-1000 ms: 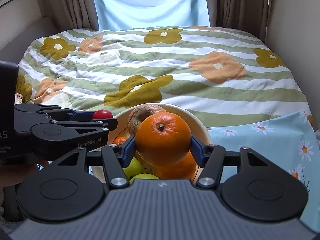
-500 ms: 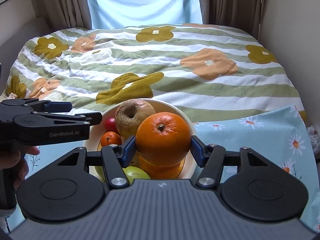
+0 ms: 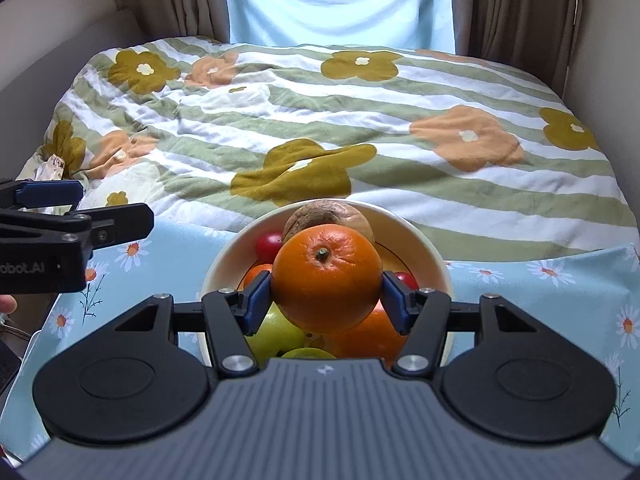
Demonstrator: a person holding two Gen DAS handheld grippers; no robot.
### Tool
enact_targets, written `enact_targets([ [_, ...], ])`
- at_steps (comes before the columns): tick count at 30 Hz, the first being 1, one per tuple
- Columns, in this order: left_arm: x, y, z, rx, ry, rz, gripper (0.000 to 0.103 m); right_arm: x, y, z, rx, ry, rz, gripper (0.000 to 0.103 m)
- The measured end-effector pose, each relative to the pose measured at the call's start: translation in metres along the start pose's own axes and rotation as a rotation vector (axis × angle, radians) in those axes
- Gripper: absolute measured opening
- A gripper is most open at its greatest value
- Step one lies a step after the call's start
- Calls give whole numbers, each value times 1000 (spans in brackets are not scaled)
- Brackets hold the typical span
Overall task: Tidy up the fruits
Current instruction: 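Open the left gripper releasing the tomato while the right gripper releases the orange in the bowl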
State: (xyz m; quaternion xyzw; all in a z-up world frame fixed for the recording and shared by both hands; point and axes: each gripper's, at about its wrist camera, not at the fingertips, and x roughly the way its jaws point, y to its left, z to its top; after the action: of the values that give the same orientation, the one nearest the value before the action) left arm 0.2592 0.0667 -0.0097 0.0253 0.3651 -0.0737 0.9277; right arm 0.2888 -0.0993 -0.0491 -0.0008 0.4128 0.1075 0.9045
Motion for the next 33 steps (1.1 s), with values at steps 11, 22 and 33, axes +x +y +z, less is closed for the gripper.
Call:
enact_targets([
  [11,-10,11,-20,-45,19,63,99,19,-1,-5,-28,27,24,74],
  [22,-26,6,-28,-88,13,90,99,-5,-2,-8,-81,-40,-19,103],
  [33,-64,-12,-30,-108,-59,114,99,-48,-12,-12,-73,-76,32,103],
])
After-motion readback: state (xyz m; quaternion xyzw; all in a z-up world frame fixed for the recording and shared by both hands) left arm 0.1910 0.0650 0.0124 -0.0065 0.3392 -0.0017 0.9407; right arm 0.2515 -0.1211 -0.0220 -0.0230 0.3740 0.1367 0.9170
